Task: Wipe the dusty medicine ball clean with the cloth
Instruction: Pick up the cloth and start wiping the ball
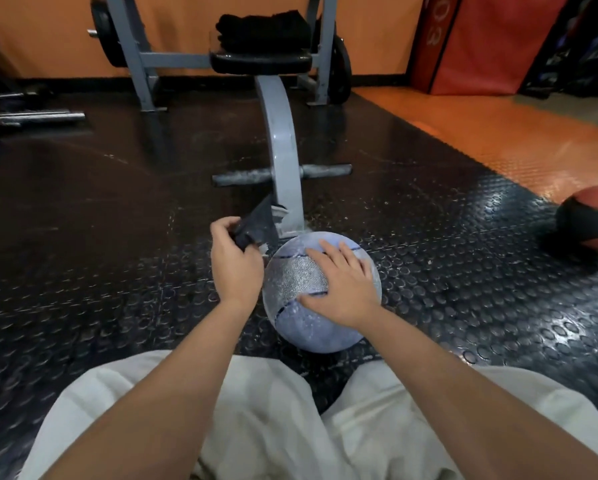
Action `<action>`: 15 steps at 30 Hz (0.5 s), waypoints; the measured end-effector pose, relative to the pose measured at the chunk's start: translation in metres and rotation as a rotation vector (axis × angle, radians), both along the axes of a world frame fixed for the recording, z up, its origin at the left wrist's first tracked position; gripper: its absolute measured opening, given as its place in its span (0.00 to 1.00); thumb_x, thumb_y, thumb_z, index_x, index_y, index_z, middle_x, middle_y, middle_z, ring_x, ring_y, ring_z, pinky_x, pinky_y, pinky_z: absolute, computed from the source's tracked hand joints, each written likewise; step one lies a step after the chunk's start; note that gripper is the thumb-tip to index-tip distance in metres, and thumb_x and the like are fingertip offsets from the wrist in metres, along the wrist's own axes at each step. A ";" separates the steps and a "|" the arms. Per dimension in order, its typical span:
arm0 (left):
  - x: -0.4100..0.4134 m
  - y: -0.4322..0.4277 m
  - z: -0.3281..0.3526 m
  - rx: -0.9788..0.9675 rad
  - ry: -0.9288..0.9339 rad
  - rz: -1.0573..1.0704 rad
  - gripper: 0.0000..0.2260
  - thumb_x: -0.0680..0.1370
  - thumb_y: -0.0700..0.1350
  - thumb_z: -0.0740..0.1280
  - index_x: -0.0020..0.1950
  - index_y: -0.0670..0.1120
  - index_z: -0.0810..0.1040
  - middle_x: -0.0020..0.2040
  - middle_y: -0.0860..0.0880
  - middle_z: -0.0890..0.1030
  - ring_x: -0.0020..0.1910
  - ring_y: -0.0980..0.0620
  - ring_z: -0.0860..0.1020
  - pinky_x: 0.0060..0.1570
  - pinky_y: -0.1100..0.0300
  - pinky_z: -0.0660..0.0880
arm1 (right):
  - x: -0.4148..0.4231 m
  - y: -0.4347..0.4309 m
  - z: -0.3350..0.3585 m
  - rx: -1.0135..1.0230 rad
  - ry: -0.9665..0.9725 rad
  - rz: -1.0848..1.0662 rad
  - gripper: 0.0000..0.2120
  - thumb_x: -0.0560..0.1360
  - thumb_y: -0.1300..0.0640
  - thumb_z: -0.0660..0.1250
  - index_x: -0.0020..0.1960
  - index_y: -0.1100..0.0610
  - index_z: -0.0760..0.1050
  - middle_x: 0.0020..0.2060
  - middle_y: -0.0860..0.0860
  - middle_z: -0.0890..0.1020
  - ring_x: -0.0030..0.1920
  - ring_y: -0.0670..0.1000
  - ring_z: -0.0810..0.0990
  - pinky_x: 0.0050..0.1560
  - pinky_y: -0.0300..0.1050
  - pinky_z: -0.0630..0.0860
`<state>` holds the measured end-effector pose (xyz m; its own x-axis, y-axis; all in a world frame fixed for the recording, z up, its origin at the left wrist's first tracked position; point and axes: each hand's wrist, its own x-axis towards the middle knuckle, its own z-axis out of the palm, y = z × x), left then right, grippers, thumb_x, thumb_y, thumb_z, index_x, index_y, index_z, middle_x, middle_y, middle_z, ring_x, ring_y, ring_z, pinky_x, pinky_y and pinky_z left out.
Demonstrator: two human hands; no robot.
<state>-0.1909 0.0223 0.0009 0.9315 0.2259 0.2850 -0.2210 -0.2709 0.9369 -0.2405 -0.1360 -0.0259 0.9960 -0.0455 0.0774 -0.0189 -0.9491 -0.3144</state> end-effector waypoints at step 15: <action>0.002 -0.004 0.010 -0.094 -0.137 -0.010 0.12 0.80 0.38 0.58 0.46 0.57 0.64 0.42 0.53 0.70 0.37 0.53 0.69 0.36 0.56 0.65 | 0.003 0.002 -0.010 0.358 -0.395 0.059 0.28 0.75 0.44 0.61 0.73 0.52 0.63 0.69 0.46 0.60 0.71 0.51 0.62 0.70 0.58 0.62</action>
